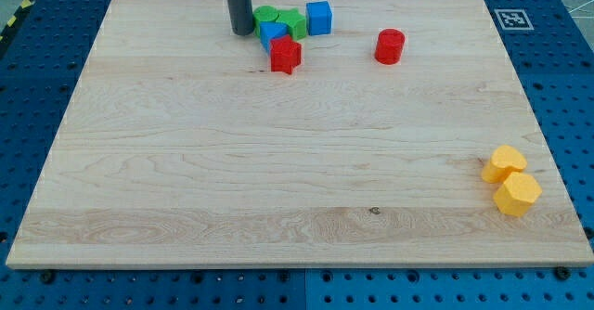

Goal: Push the red circle a bit down

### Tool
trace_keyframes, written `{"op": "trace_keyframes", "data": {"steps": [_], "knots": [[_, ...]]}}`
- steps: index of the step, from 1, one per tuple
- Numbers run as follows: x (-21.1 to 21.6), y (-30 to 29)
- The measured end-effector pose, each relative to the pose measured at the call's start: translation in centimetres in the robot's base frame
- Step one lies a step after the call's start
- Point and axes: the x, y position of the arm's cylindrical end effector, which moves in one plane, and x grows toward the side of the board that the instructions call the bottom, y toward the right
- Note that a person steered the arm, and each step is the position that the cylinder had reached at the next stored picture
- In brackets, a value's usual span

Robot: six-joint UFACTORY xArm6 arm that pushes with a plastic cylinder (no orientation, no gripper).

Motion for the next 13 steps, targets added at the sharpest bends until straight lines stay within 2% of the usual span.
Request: {"op": "trace_keyframes", "data": {"steps": [2,5,6,8,9,11,13], "knots": [[-0.4,-0.1],[-8.2,-0.9],[-8.1,2.7],[-8.2,15.8],[-8.2,20.2],[-2.4,21.0],[1.5,20.1]]}}
